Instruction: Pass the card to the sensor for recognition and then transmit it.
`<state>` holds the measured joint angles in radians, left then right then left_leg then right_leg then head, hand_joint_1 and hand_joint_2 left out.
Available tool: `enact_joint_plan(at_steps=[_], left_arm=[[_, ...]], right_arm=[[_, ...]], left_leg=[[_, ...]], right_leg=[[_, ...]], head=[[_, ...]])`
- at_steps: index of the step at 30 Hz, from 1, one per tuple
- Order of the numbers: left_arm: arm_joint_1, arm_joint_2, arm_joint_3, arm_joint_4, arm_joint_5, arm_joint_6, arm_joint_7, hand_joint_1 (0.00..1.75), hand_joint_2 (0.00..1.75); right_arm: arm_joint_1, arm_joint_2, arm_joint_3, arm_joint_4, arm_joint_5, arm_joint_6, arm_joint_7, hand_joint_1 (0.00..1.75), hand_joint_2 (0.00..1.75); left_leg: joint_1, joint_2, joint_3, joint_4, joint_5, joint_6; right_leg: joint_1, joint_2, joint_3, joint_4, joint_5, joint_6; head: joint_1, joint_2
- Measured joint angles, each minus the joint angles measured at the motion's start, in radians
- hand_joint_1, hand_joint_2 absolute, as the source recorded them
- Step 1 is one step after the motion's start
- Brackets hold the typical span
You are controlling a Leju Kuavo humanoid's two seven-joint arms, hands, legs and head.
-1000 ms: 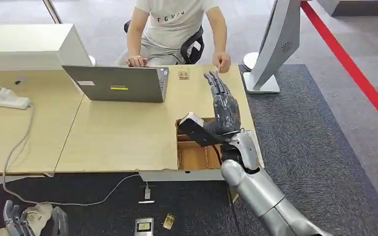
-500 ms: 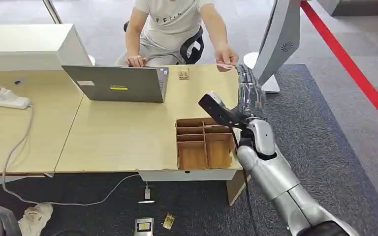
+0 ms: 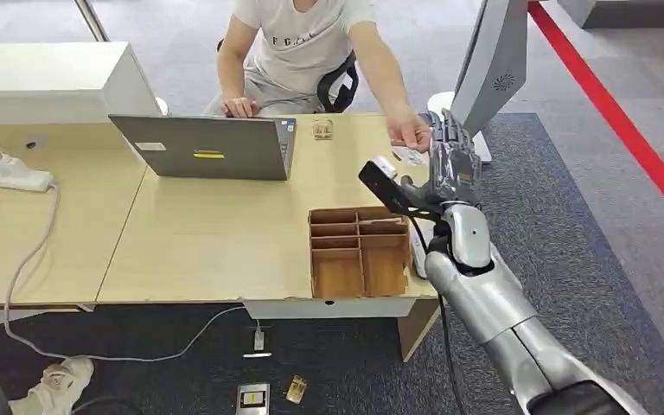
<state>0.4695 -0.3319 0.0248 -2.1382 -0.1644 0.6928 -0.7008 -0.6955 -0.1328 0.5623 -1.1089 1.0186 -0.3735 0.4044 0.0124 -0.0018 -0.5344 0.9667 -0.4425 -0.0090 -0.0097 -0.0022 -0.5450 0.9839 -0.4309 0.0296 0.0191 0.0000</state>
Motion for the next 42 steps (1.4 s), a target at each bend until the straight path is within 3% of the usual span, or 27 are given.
enact_joint_plan(at_steps=[7, 8, 9, 22, 30, 42], left_arm=[[0.000, -0.006, 0.008, -0.010, -0.002, 0.000, 0.000, 0.00, 1.75], [0.000, -0.007, 0.008, -0.012, -0.002, 0.000, 0.000, 0.00, 1.75], [0.000, -0.008, 0.009, -0.014, -0.002, 0.000, 0.000, 0.00, 1.75], [0.013, -0.014, 0.026, -0.012, -0.043, 0.000, 0.000, 0.00, 1.75], [0.023, -0.016, 0.049, 0.009, -0.002, 0.000, 0.000, 0.00, 1.75], [0.044, -0.018, 0.051, 0.057, -0.082, 0.000, 0.011, 0.00, 1.75]], right_arm=[[-0.005, 0.000, 0.001, 0.015, 0.003, 0.001, 0.000, 0.00, 1.75], [-0.005, 0.000, 0.001, 0.015, 0.004, 0.001, 0.000, 0.73, 1.75], [-0.006, 0.000, 0.001, 0.016, 0.005, 0.002, 0.000, 1.75, 1.75], [-0.028, 0.049, 0.011, 0.098, -0.011, 0.003, -0.039, 1.75, 1.75], [-0.038, 0.070, 0.011, 0.144, -0.033, -0.007, -0.072, 1.75, 1.75], [-0.047, 0.109, 0.013, 0.202, -0.062, -0.044, -0.124, 1.75, 1.75]], left_leg=[[0.000, 0.000, 0.000, 0.000, 0.000, 0.000], [0.000, 0.000, 0.000, 0.000, 0.000, 0.000], [0.000, 0.000, 0.000, 0.000, 0.000, 0.000], [0.000, 0.000, 0.000, 0.000, 0.000, 0.000], [0.000, 0.000, 0.000, 0.000, 0.000, 0.000], [0.000, 0.000, 0.000, 0.000, 0.000, 0.000]], right_leg=[[0.000, 0.000, 0.000, 0.000, 0.000, 0.000], [0.000, 0.000, 0.000, 0.000, 0.000, 0.000], [0.000, 0.000, 0.000, 0.000, 0.000, 0.000], [0.000, 0.000, 0.000, 0.000, 0.000, 0.000], [0.000, 0.000, 0.000, 0.000, 0.000, 0.000], [0.000, 0.000, 0.000, 0.000, 0.000, 0.000]], head=[[0.000, 0.000], [0.000, 0.000], [0.000, 0.000], [0.000, 0.000], [0.000, 0.000], [0.000, 0.000]])
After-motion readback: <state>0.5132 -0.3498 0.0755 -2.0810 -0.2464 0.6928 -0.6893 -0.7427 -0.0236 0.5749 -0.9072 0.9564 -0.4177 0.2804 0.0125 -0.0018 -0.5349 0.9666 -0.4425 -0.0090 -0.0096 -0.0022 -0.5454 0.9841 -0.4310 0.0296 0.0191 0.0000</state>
